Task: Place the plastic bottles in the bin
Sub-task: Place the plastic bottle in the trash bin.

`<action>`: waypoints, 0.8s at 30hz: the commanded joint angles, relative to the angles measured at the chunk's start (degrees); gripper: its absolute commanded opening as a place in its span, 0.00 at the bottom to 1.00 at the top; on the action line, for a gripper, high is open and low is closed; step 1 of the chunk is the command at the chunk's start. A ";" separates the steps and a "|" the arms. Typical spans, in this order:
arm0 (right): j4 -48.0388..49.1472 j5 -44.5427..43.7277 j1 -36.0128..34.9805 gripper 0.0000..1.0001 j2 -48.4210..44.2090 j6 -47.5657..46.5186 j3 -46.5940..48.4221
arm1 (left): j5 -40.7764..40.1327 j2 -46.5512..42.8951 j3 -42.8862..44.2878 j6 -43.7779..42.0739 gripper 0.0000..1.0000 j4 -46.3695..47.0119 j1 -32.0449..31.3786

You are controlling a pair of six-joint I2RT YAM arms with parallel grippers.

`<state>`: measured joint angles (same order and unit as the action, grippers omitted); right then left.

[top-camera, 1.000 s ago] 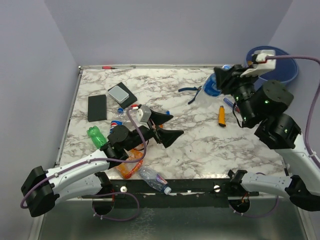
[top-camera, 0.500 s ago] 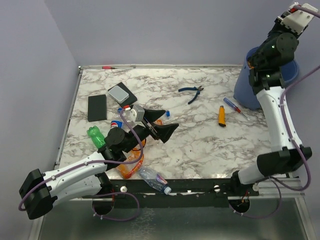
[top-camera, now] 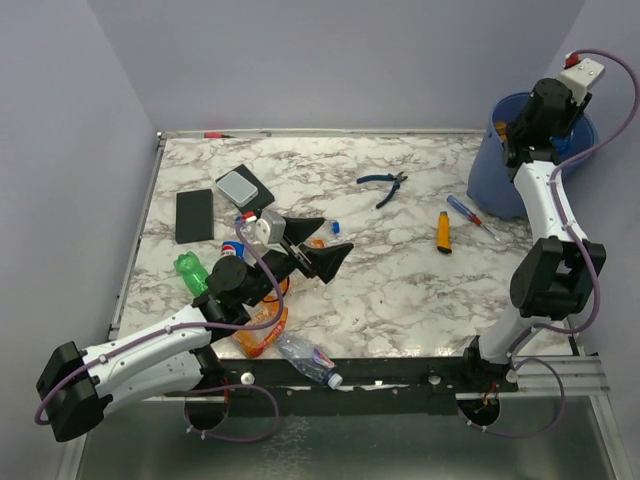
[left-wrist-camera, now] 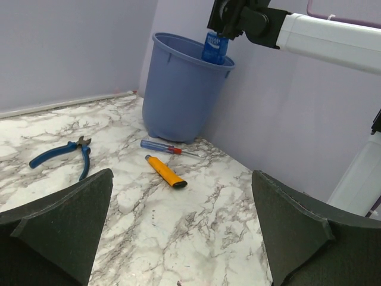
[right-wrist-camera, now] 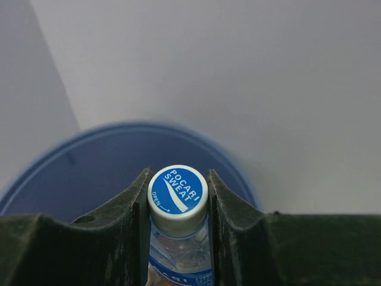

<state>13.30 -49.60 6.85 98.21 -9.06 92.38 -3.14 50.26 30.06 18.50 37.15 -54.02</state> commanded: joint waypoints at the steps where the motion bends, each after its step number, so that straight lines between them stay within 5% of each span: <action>1: -7.52 5.54 -0.19 0.00 -0.23 10.70 -1.32 | -1.51 -0.41 0.32 -1.20 0.99 -0.41 -0.12; 4: -13.80 10.00 -0.13 0.01 0.78 15.51 0.39 | -1.13 0.11 0.43 -0.96 0.99 -0.48 -0.14; 6: -18.62 13.21 -0.09 0.10 1.69 18.06 2.10 | -1.17 0.46 0.43 -0.92 0.99 -0.50 -0.15; 10: -22.69 16.70 -0.11 0.54 2.09 20.66 3.43 | -1.04 1.29 0.60 -1.06 0.99 -0.65 -0.12; 13: -23.25 17.28 -0.09 0.73 1.45 21.25 3.93 | -0.84 1.59 0.70 -1.04 0.99 -0.85 -0.12; 24: -19.91 25.68 -1.06 0.90 -7.91 26.52 10.44 | -2.83 2.25 0.69 -1.25 0.99 -1.47 -0.15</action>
<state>-8.97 -30.85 6.70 97.34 12.71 99.66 -3.57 52.10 30.09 17.93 36.93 -54.02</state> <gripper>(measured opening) 0.883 0.990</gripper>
